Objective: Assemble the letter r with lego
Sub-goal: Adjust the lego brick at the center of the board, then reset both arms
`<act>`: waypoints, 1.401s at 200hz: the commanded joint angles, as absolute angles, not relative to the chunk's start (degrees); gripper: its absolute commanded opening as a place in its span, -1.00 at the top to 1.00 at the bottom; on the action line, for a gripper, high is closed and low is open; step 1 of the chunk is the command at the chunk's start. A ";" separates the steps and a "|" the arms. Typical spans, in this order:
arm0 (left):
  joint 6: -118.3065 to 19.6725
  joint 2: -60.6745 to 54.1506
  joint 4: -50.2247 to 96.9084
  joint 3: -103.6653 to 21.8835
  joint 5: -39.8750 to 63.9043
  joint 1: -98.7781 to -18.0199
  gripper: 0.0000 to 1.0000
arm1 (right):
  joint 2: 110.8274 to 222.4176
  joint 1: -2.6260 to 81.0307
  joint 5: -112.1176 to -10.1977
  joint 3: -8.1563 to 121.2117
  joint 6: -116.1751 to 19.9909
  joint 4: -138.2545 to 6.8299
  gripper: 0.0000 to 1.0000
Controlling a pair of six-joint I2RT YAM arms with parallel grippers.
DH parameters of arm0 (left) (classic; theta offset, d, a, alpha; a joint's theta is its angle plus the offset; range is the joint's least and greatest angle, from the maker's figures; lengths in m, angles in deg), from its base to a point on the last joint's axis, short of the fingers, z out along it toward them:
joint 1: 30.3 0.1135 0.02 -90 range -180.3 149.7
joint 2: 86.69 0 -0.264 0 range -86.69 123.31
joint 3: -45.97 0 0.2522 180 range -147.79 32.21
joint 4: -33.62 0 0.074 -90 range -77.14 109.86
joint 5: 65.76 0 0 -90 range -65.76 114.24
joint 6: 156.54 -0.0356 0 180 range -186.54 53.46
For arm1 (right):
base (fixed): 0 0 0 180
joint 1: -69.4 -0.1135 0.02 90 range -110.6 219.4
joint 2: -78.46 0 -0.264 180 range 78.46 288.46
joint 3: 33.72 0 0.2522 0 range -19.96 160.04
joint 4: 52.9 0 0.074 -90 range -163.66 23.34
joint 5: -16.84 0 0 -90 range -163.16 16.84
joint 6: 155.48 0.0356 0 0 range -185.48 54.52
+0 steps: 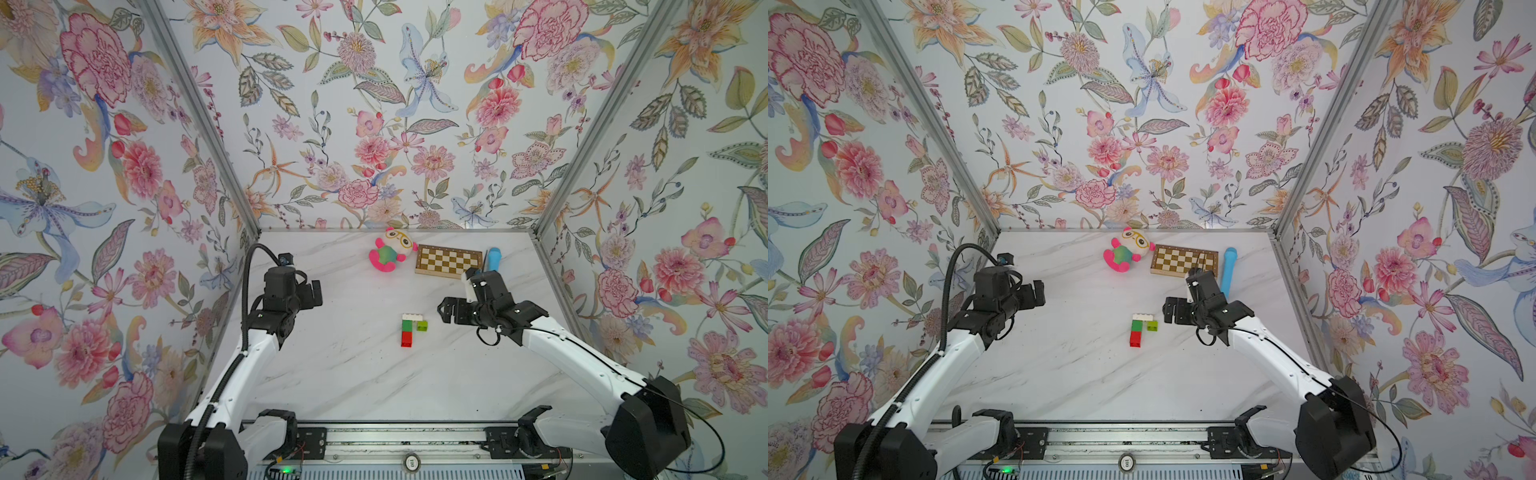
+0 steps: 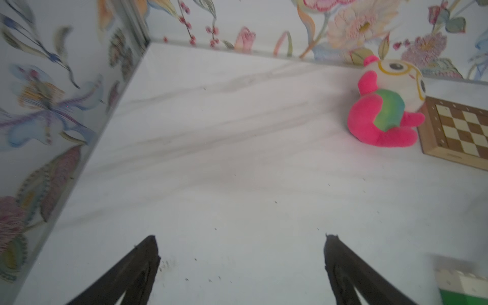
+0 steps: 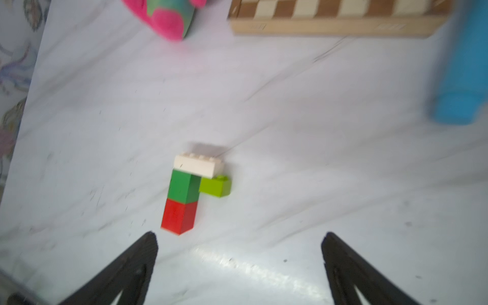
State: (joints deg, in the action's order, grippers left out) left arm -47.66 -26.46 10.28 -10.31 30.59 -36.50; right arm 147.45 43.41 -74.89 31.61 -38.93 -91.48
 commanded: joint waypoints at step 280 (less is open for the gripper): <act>-63.46 3.75 102.47 22.19 40.50 -33.91 -0.99 | 166.94 67.65 -79.11 -3.23 -66.84 -3.48 -0.98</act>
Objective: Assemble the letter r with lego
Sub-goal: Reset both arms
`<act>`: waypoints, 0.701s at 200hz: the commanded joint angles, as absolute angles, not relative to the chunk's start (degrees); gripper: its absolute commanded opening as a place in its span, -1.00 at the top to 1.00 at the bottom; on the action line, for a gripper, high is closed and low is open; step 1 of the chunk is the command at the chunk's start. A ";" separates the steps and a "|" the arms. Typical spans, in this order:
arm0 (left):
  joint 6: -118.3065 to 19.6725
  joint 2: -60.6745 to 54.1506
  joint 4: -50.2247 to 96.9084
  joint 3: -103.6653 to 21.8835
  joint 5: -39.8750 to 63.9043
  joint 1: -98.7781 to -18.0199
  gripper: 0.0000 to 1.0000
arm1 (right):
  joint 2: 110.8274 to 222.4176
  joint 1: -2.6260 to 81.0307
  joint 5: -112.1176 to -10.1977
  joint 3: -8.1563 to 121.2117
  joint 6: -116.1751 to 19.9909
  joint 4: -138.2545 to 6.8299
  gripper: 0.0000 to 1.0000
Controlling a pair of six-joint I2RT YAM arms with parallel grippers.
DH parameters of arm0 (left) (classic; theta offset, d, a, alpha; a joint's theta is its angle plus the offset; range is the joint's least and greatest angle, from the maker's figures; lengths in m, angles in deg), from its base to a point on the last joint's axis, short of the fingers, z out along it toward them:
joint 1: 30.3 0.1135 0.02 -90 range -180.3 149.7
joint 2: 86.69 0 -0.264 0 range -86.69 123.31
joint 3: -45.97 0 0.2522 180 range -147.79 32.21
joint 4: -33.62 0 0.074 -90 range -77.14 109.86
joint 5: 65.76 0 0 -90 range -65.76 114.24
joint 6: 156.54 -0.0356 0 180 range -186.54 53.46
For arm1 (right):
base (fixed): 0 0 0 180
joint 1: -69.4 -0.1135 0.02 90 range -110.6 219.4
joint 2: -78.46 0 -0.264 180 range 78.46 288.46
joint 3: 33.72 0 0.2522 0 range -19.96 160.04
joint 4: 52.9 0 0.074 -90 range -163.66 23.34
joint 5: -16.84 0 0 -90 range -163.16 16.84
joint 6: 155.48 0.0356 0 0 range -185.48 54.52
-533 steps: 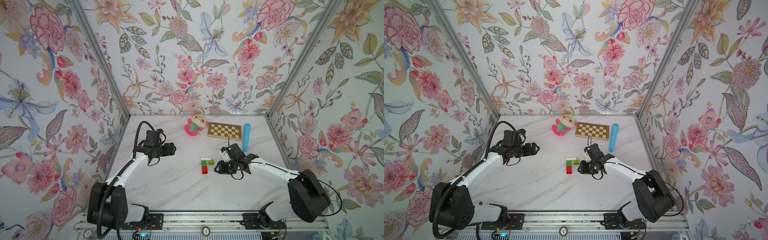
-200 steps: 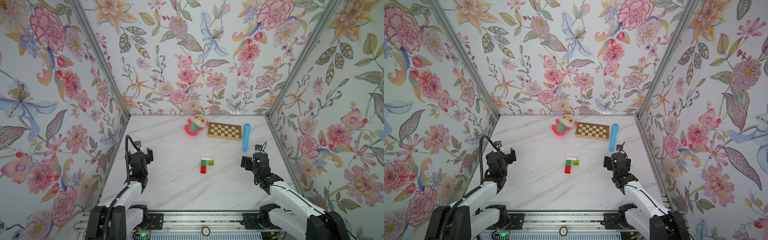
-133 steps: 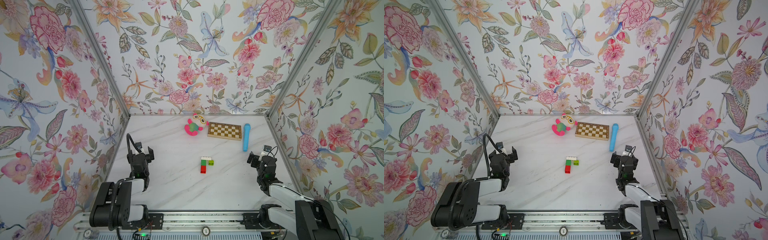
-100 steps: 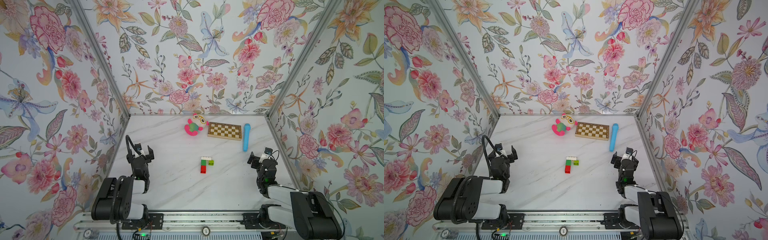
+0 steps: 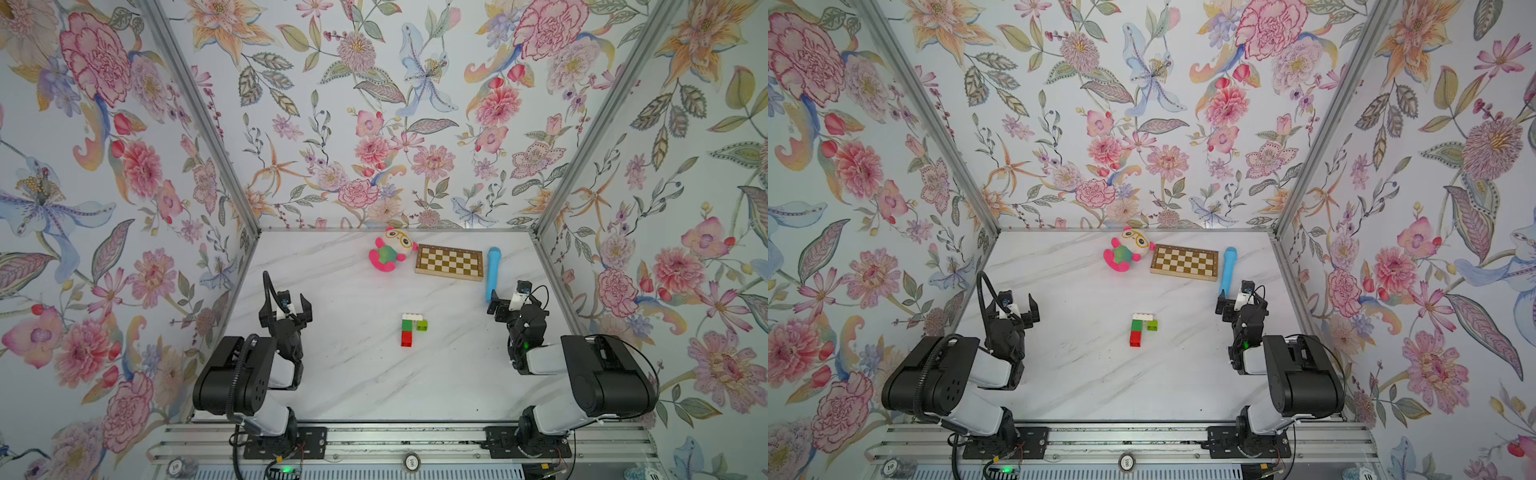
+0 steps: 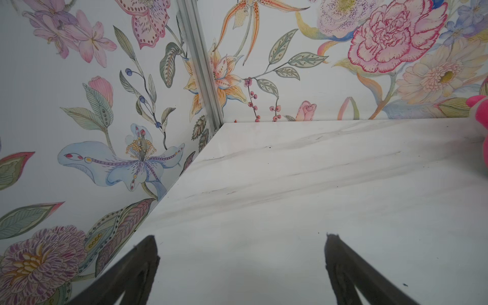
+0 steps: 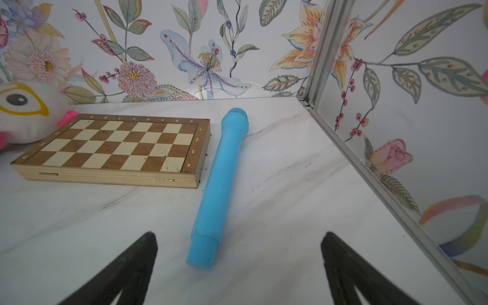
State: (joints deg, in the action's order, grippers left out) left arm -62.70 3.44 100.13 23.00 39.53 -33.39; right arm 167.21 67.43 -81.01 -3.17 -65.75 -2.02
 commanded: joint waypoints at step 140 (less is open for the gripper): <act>-63.72 3.75 102.65 22.19 41.03 -34.30 -0.99 | 167.14 67.29 -79.75 -3.22 -67.04 -3.20 -0.98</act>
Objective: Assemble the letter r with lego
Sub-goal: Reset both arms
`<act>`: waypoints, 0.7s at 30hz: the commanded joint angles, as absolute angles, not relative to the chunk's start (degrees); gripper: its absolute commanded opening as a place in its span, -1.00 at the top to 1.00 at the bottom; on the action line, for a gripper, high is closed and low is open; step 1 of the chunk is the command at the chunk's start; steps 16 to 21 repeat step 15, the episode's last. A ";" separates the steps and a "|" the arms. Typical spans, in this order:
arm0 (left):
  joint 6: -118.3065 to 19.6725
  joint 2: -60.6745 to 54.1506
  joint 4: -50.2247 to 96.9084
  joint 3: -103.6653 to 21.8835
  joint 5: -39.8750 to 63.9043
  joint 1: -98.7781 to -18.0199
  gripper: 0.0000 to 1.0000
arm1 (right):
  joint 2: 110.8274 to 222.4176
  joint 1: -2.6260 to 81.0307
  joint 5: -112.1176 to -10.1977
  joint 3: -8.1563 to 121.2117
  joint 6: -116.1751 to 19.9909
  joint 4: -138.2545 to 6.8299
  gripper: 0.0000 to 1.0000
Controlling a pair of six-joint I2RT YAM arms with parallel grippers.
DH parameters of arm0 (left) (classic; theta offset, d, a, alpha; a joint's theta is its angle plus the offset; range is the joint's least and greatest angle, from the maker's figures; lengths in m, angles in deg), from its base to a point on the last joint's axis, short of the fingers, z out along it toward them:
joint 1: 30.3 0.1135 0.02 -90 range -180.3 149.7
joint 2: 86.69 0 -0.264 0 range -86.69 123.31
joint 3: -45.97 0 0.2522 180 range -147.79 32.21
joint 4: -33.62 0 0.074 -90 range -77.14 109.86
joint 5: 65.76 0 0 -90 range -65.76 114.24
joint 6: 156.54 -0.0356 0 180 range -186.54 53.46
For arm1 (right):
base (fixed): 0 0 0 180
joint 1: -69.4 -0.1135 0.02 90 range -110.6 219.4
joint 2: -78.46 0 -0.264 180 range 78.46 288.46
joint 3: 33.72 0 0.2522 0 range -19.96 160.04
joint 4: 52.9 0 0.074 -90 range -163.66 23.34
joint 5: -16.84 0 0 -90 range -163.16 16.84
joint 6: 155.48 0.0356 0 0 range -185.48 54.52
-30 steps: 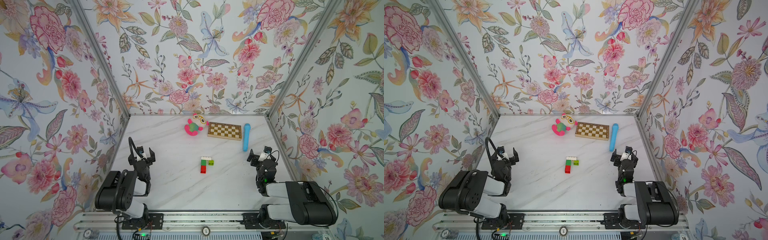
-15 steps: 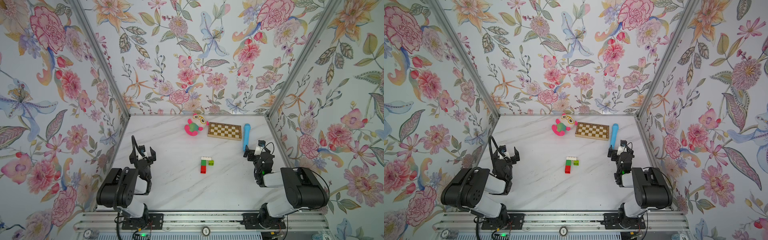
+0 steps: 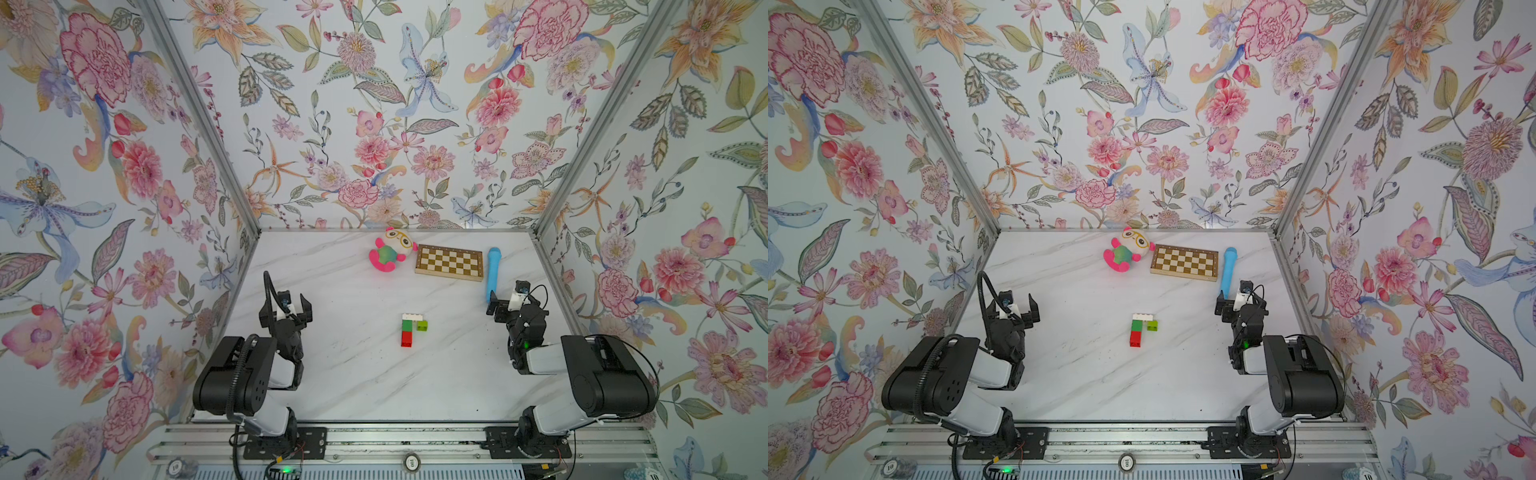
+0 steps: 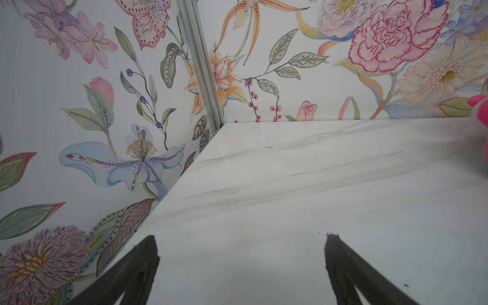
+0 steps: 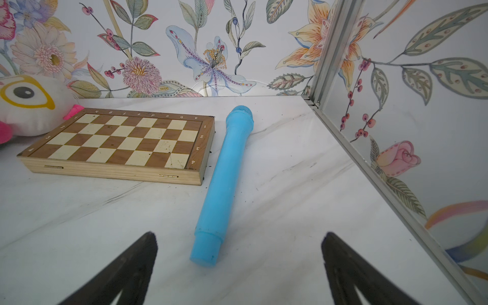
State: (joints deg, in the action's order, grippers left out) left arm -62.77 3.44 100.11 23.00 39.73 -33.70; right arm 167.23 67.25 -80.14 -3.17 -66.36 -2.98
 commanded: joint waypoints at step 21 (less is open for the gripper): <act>-63.81 3.72 102.31 22.19 41.55 -34.43 -0.99 | 167.21 67.83 -78.61 -3.05 -66.77 -3.58 -0.98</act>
